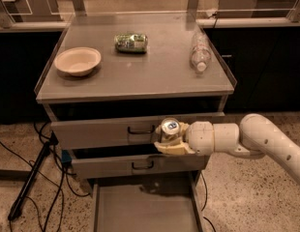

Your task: Pick redbull can from bottom drawer and place on counter

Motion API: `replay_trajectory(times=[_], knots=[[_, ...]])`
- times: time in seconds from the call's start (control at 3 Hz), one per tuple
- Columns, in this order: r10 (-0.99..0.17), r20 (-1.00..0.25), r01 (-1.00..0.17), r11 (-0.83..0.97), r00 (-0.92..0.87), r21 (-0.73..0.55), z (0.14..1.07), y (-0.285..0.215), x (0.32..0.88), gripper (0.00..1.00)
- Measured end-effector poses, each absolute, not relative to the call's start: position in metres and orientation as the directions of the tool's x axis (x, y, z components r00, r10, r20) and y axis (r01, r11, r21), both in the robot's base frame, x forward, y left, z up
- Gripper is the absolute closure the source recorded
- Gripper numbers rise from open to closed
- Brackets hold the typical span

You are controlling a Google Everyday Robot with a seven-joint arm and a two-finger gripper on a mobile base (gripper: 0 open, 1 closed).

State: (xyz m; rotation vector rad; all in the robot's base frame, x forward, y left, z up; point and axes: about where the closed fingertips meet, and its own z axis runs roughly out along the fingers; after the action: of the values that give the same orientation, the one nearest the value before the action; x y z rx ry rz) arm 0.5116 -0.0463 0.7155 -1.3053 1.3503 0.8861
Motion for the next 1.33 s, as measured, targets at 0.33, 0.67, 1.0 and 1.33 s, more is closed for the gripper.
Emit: replay_trajectory(times=[0.33, 0.67, 1.0, 1.33], knots=[[-0.233, -0.969, -0.985, 0.132, 0.078, -0.111, 0.709, -0.044, 0.512, 1.0], [-0.242, -0.969, -0.99, 0.116, 0.049, -0.079, 0.724, -0.051, 0.52, 1.0], [-0.261, -0.962, -0.99, 0.096, 0.075, -0.103, 0.781, -0.068, 0.53, 1.0], [-0.263, -0.962, -0.99, 0.096, 0.073, -0.101, 0.78, -0.068, 0.53, 1.0]])
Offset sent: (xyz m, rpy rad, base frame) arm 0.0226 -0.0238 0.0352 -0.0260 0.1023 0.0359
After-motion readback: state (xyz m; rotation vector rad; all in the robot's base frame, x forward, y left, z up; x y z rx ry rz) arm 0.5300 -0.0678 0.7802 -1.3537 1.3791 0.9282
